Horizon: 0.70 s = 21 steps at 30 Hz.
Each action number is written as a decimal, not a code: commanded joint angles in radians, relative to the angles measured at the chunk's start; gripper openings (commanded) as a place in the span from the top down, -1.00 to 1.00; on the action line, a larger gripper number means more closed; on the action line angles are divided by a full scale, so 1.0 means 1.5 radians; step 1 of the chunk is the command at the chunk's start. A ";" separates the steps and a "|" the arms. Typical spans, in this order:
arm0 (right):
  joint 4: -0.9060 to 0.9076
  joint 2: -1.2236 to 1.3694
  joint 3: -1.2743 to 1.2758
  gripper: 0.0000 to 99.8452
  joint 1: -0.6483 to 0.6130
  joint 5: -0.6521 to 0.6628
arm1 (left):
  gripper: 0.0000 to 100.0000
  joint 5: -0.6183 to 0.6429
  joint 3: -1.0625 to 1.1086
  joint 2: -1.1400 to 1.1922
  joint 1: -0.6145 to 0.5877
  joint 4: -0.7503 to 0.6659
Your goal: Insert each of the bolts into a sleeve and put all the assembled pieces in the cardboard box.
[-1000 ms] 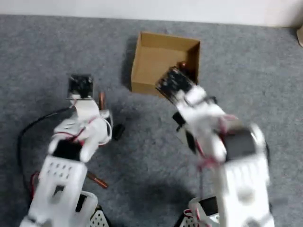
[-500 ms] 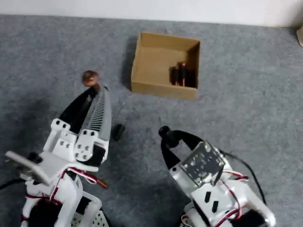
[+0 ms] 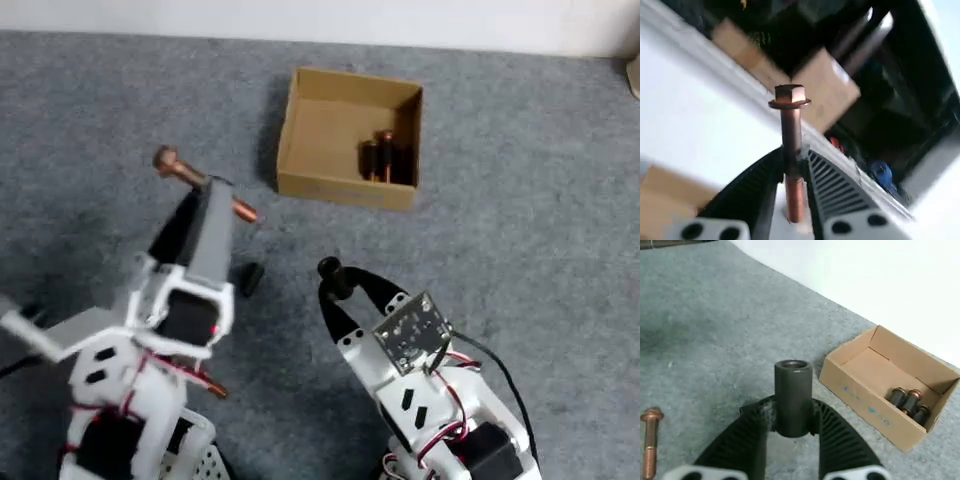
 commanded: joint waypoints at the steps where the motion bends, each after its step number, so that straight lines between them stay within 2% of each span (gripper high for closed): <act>1: -0.028 -0.007 -0.001 0.99 -0.007 -0.011 | 0.99 0.008 0.025 -0.008 0.105 -0.019; 4: -0.028 -0.007 0.003 0.99 -0.006 -0.009 | 0.99 -0.037 0.053 -0.008 0.180 -0.019; 8: -0.027 -0.007 0.004 0.99 -0.006 -0.008 | 0.99 -0.097 0.069 -0.009 0.222 -0.019; 15: -0.027 -0.007 -0.002 0.99 0.035 -0.008 | 0.99 -0.101 0.097 -0.008 0.222 -0.003; 21: -0.026 -0.007 -0.003 0.99 0.040 -0.008 | 0.99 -0.101 0.097 -0.008 0.192 -0.008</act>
